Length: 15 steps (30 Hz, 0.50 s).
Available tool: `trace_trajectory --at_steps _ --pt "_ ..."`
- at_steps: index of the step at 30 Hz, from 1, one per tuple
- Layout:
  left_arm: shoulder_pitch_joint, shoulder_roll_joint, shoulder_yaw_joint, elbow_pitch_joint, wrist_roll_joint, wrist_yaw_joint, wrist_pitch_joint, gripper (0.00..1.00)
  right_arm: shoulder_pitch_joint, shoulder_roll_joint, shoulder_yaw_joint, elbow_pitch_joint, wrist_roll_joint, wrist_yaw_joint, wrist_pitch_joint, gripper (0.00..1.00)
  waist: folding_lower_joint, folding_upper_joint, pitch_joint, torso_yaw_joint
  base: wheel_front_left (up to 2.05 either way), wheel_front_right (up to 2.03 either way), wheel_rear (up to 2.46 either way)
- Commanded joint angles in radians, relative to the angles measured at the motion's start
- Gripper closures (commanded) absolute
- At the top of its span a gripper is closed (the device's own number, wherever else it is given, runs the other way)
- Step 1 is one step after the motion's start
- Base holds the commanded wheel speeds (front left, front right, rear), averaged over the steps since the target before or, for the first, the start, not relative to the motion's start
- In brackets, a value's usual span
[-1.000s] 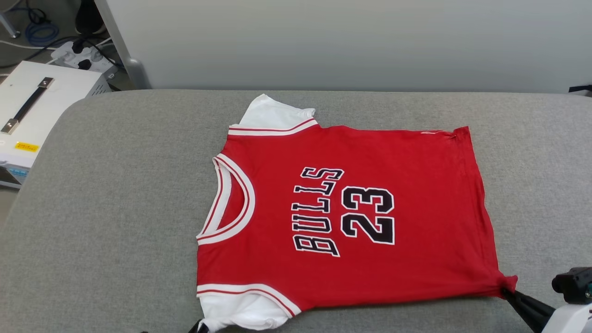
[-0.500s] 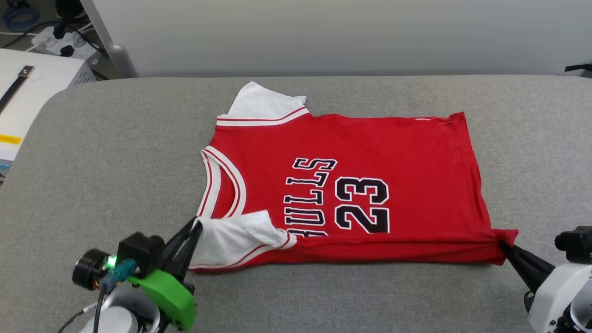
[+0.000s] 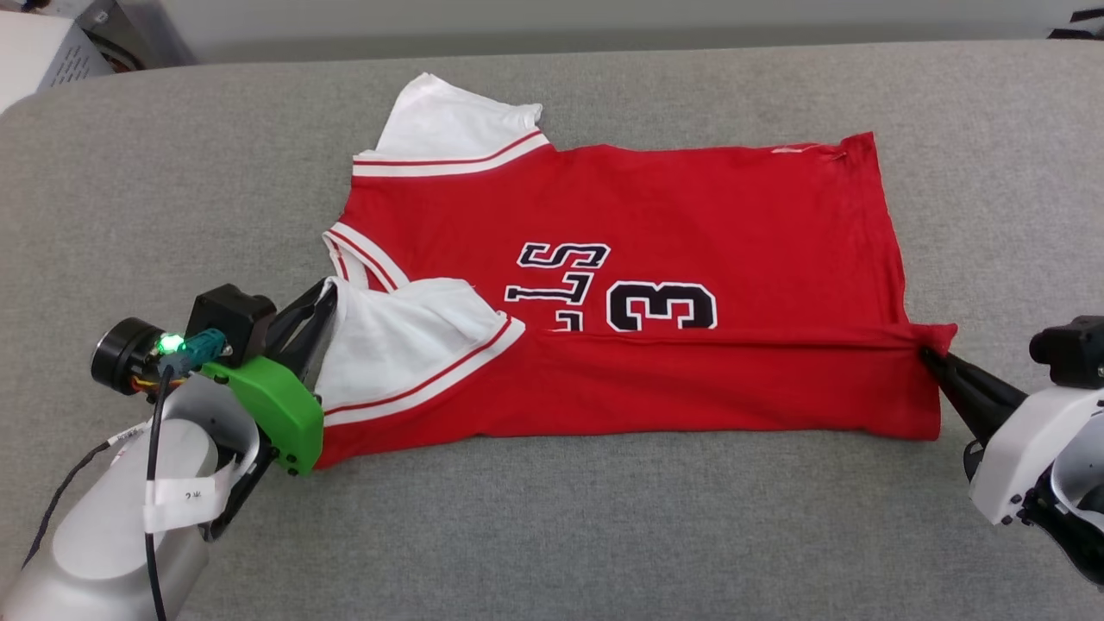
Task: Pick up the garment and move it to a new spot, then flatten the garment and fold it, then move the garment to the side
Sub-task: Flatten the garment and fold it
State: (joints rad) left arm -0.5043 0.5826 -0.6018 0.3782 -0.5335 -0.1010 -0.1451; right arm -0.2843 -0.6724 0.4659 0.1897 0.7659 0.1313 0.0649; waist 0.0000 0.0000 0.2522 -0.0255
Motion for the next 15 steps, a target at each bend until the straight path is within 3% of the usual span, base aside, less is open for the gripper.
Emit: trace_trajectory --at_steps 1,15 --pt "-0.034 -0.006 -0.008 0.026 0.009 -0.006 -0.008 1.00 -0.027 0.010 0.004 0.011 -0.008 -0.001 0.006 1.00 0.0000 0.0000 0.057 -0.020 0.00 0.00 0.00" --pt "-0.148 -0.095 -0.112 0.346 -0.039 -0.029 -0.065 1.00 -0.152 0.051 0.108 0.140 -0.017 -0.001 -0.004 1.00 0.0000 0.0000 0.124 -0.028 0.00 0.00 0.00"
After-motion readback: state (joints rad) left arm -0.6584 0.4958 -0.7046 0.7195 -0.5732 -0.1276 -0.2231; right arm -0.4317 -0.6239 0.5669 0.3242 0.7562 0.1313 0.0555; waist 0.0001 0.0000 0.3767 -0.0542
